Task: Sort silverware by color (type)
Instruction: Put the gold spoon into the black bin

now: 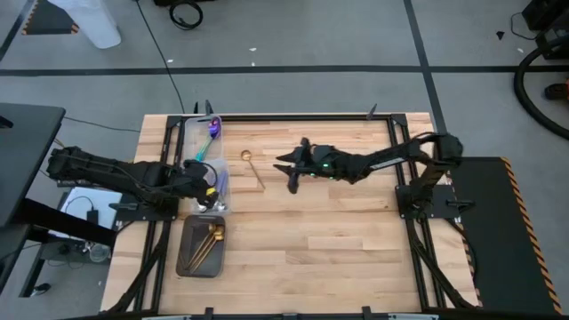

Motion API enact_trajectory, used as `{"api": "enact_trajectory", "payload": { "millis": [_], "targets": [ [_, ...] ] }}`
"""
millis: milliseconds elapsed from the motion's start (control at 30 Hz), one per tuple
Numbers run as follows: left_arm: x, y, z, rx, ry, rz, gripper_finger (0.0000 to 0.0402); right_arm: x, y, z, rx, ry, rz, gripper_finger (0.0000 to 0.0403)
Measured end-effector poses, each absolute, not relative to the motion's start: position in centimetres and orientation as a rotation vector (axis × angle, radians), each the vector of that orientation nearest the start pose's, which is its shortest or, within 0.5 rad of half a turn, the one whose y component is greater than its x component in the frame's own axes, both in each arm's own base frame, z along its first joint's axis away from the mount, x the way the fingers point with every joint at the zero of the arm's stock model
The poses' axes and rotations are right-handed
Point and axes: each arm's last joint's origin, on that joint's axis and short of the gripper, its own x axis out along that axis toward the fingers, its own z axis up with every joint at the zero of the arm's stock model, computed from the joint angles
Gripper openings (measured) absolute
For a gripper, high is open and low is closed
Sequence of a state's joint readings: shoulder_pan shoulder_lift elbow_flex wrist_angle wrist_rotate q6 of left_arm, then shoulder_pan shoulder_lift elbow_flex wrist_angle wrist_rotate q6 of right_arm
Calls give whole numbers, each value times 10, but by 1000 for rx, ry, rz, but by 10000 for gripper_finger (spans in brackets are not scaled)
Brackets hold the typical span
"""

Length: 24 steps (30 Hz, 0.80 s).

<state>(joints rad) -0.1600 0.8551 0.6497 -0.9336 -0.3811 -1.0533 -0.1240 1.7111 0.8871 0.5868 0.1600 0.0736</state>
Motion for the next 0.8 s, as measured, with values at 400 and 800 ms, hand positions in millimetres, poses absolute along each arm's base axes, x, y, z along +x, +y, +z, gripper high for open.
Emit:
{"api": "enact_trajectory", "payload": {
  "millis": [400, 800],
  "targets": [
    [145, -12, 257, -392, 842, 581, 126, 432, -60, 160, 58, 393, -371, 136],
    [145, -14, 256, -345, 897, 483, 126, 484, -70, 116, 41, 550, -493, 206]
  ]
}}
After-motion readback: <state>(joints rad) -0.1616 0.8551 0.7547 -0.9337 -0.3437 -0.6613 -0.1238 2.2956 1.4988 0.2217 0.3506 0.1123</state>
